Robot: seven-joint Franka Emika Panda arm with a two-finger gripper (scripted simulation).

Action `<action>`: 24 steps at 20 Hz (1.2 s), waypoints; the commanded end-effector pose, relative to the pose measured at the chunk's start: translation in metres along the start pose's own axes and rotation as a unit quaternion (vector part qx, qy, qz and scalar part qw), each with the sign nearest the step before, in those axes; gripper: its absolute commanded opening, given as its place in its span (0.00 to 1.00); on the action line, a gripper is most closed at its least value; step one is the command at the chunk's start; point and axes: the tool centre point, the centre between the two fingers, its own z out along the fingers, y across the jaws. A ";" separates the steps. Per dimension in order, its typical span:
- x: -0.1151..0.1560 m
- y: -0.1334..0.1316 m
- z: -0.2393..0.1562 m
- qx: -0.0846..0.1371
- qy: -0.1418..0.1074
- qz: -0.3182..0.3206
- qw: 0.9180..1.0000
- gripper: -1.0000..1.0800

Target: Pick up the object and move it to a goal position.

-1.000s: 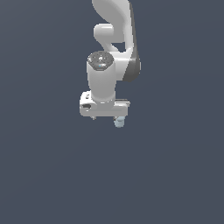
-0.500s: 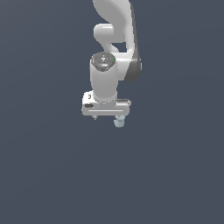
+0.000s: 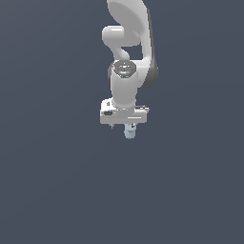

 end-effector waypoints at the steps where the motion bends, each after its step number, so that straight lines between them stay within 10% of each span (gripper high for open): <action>1: -0.012 -0.012 0.008 0.001 0.003 -0.005 1.000 0.96; 24: -0.049 -0.041 0.044 0.003 0.009 -0.020 1.000 0.96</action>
